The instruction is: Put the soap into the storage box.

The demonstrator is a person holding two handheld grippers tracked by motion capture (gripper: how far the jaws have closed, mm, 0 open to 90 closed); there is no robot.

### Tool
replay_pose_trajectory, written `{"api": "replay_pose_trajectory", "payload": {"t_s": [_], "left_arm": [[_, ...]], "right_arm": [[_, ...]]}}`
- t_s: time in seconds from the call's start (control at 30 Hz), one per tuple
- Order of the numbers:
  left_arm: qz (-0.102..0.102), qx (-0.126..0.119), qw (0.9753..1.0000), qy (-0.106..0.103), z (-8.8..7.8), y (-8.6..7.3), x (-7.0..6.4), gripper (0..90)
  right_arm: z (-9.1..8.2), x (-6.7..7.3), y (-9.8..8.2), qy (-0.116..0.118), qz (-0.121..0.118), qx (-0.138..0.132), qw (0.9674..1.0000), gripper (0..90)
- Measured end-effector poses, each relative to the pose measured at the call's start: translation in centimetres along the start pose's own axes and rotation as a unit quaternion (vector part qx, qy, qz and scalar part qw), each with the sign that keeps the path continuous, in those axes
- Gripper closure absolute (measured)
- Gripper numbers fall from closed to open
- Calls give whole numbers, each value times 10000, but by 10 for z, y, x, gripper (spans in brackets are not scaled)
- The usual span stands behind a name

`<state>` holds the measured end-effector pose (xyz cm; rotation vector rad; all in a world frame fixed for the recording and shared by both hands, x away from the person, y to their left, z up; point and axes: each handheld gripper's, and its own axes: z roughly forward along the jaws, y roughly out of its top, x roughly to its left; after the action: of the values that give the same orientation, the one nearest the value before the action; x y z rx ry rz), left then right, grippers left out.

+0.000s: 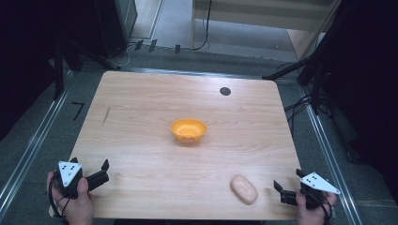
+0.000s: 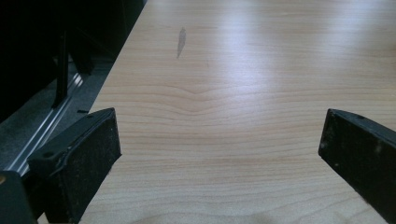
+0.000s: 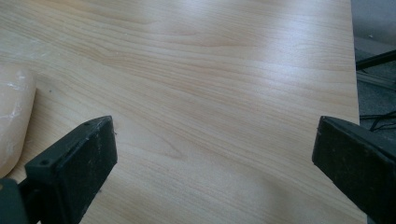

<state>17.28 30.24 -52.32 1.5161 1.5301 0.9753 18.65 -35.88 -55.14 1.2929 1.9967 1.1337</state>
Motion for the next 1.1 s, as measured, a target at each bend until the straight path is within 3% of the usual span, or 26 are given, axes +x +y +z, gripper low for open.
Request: {"api": "replay_pose_trajectory", "payload": {"t_s": [0.1,0.17,0.27,0.43,0.57,0.77,0.93,1.1], "left_arm": [[-39,5,10000,-4,0,0,1,0],[-80,20,9999,-83,0,0,2,0],[-87,69,9999,-86,1,1,2,0],[33,140,9999,-65,2,1,-1,0],[64,161,9998,-60,3,1,-1,0],[14,160,9998,-90,3,1,0,0],[25,178,9998,-105,3,1,0,0],[10,196,9997,-122,3,1,0,0]], "right_arm": [[0,1,0,-70,4,21,10000,9],[-1,3,0,-64,-85,52,9999,61],[4,8,1,9,-270,402,9988,62],[9,17,9,296,-432,672,9964,62],[9,24,18,343,-692,902,9929,64],[7,26,29,478,-680,1173,9896,71],[8,27,39,596,-746,1484,9843,79],[10,31,47,733,-854,1861,9761,93]]}}
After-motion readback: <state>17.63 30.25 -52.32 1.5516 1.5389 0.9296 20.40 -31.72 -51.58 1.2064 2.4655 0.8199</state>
